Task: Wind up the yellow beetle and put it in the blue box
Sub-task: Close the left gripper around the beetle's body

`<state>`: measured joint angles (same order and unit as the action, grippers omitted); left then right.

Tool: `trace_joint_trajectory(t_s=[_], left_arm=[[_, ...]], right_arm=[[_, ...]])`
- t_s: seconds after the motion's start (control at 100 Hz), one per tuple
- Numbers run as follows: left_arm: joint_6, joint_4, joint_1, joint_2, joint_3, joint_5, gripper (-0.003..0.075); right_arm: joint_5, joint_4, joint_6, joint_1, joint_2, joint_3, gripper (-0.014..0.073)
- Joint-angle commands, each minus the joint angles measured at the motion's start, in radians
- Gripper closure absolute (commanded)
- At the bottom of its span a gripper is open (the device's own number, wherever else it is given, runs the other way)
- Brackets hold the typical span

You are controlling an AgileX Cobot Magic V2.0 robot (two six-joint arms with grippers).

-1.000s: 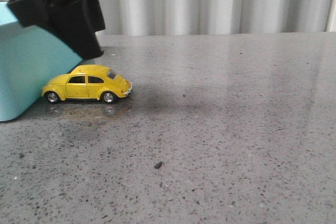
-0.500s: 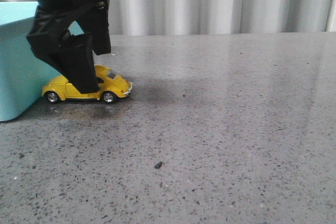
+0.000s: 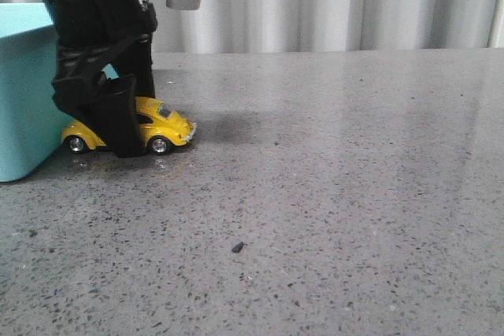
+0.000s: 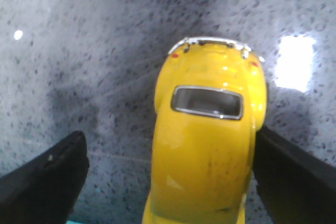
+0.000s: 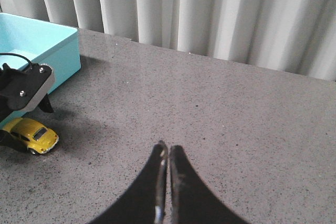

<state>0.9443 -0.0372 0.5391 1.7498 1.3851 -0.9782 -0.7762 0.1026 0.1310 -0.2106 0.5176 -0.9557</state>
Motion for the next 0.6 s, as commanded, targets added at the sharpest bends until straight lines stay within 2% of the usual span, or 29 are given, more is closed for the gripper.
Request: trace_joint_trajectory(t_s=[0.0, 0.17, 0.24, 0.42, 0.59], left_arm=[[-0.002, -0.051, -0.019, -0.043, 0.029, 0.028, 0.0136], [-0.002, -0.057, -0.023, -0.043, 0.029, 0.027, 0.0136], [-0.002, -0.076, -0.023, -0.043, 0.029, 0.027, 0.0163], [-0.002, -0.16, -0.023, -0.043, 0.029, 0.003, 0.037], [-0.002, -0.164, -0.023, -0.043, 0.029, 0.003, 0.0561]], right_arm=[[0.077, -0.007, 0.011, -0.003, 0.005, -0.024, 0.0634], [0.077, -0.008, 0.011, -0.003, 0.007, -0.022, 0.0634], [0.085, -0.008, 0.011, -0.003, 0.007, -0.013, 0.0634], [0.083, -0.008, 0.011, -0.003, 0.009, -0.013, 0.0634], [0.068, -0.008, 0.011, -0.003, 0.009, -0.013, 0.0634]])
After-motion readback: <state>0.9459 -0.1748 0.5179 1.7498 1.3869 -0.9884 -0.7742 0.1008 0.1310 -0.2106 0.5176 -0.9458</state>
